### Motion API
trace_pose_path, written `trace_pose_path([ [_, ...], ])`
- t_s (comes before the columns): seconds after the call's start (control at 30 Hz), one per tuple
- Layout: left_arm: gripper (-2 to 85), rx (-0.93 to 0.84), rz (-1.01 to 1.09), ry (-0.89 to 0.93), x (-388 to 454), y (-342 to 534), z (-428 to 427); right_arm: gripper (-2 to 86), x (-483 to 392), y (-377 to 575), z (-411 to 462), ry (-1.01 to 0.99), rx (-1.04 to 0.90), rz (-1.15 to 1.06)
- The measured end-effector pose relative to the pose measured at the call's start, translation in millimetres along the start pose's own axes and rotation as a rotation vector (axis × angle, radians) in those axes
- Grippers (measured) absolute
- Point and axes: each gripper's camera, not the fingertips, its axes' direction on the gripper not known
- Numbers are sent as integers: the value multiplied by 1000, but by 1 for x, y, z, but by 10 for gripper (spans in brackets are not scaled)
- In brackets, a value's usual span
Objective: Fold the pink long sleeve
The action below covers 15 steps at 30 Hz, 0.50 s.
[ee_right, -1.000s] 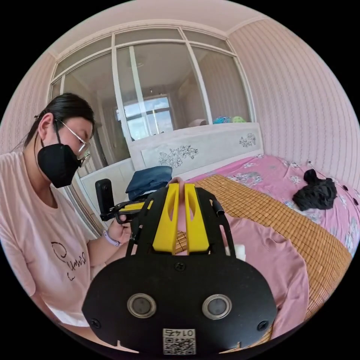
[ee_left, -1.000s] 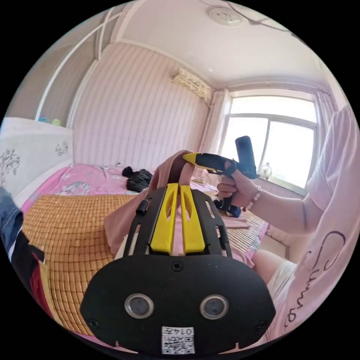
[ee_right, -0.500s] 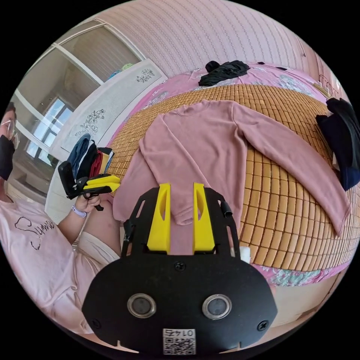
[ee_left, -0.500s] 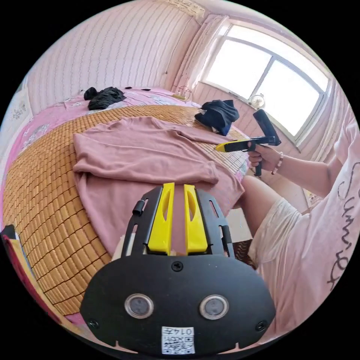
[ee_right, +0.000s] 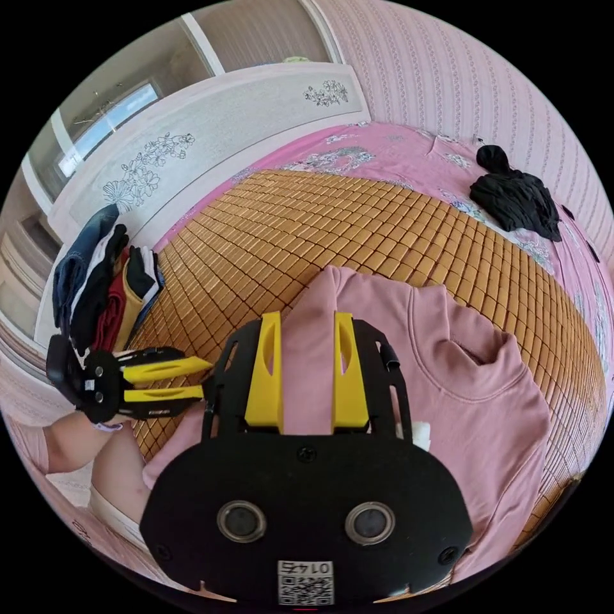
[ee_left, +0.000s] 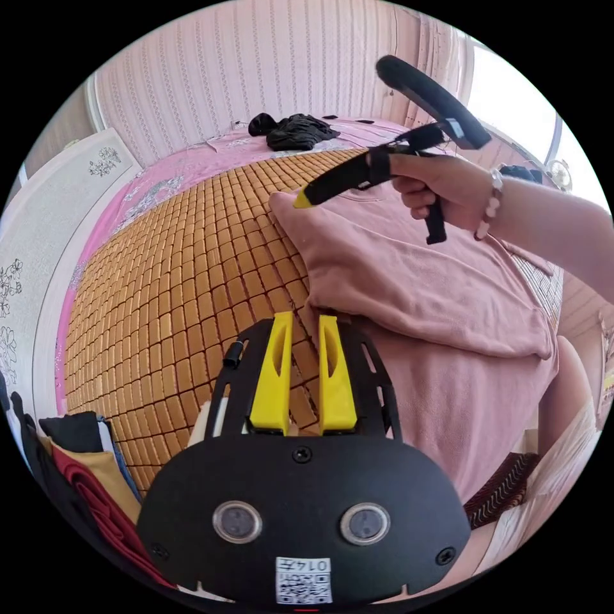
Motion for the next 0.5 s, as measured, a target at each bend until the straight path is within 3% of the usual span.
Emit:
trace_pose_path([
  [0.07,1,-24,18,11,3,-6,12,19,10,-16,7,-48,-43,13],
  [0.17,-8,47,-66,-1,-6,-4,5,5,15,-24,-18,23,165,-7],
  [0.33,-10,18,-199,84,-21,-2,29,24,48,-12,-17,-54,75,38],
  [0.5,-10,1,-156,8,-4,-12,39,35,64,4,3,-235,-79,52],
])
